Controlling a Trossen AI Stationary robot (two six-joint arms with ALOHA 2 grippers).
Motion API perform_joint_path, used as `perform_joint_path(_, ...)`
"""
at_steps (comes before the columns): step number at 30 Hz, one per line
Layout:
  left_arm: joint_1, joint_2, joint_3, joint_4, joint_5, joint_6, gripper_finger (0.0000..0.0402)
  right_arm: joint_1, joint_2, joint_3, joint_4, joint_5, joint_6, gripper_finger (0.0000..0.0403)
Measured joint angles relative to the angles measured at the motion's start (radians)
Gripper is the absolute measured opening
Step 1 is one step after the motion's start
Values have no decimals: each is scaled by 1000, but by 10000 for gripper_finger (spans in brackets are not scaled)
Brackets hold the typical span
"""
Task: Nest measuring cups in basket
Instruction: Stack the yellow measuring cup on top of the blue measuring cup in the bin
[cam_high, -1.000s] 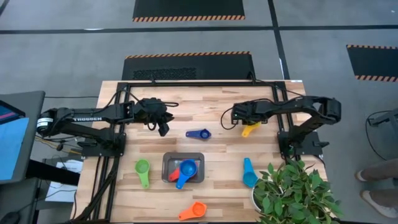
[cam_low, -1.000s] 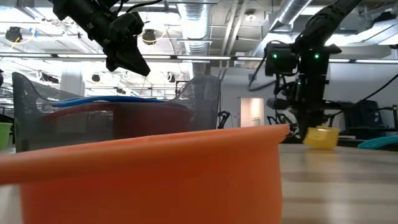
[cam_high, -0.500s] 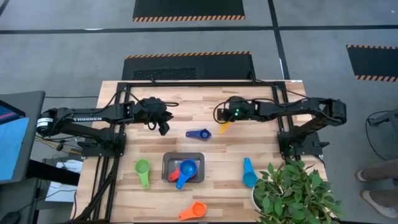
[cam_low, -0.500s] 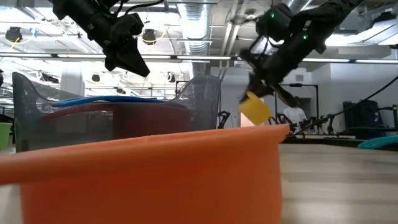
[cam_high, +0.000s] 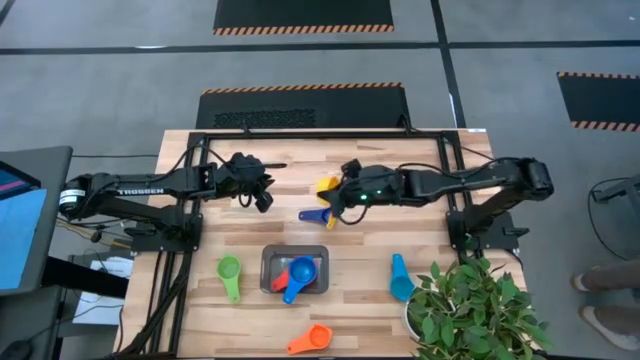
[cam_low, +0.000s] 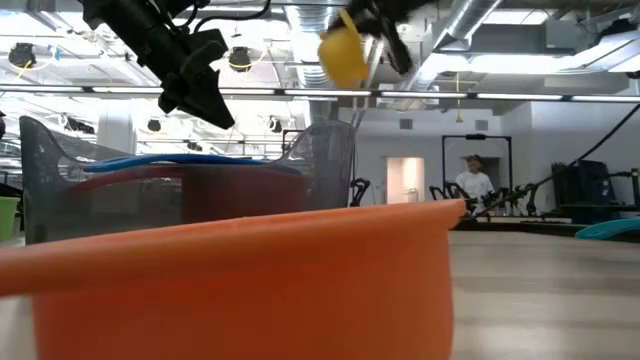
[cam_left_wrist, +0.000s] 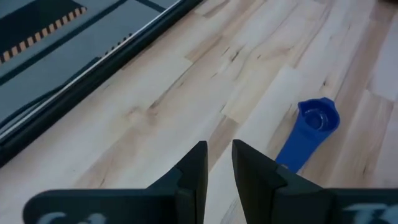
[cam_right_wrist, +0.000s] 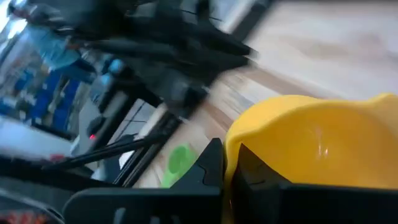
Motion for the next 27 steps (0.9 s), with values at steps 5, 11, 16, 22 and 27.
perform_joint_path(5,0,0,0,-21,8,-2,61,10,103,201,-209,-61,-175,14)
perform_joint_path(11,0,0,0,-83,9,-26,61,10,258,313,-409,-184,-269,14)
perform_joint_path(16,0,0,0,-117,9,-32,61,1,358,387,-366,-256,-271,14)
perform_joint_path(22,0,-1,0,-128,11,-34,61,6,438,493,-318,-290,-329,14)
perform_joint_path(27,-2,-12,0,-134,46,-49,61,1,457,532,-313,-360,-379,14)
